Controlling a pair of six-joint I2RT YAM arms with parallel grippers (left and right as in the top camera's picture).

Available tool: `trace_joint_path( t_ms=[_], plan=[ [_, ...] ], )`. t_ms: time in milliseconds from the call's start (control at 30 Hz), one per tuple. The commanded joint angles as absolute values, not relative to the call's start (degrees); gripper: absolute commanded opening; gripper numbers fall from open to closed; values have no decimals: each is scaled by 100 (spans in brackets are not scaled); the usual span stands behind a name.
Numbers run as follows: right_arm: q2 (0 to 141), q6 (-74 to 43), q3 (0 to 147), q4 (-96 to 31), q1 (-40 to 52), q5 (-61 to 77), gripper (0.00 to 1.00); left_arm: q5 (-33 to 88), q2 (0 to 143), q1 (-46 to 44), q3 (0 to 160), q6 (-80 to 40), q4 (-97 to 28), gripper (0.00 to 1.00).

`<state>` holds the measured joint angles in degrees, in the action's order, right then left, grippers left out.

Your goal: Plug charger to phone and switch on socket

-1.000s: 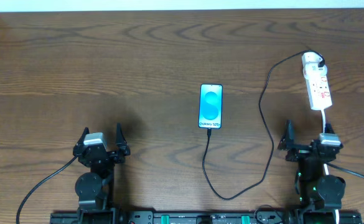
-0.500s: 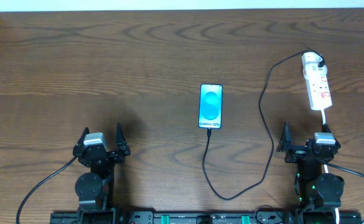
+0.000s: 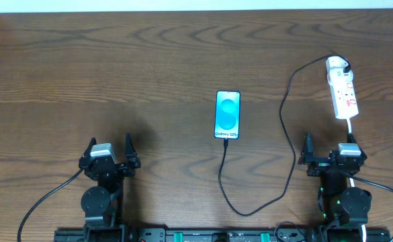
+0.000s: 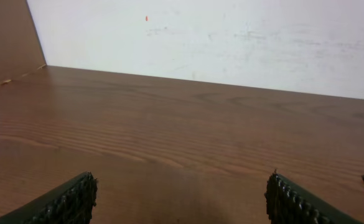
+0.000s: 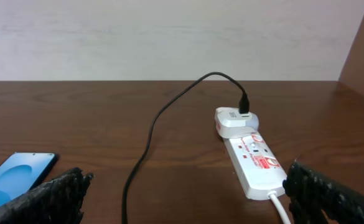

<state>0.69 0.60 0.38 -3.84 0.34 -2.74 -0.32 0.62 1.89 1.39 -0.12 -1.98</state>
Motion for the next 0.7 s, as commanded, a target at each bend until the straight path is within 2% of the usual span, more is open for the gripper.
trace_joint_path(
  t_ms=[0, 667],
  plan=[
    [27, 58, 27, -416, 62, -178, 99, -102, 23, 224, 25, 21, -419, 87],
    [27, 351, 30, -414, 32, -180, 99, -104, 23, 224, 25, 19, -419, 86]
  ],
)
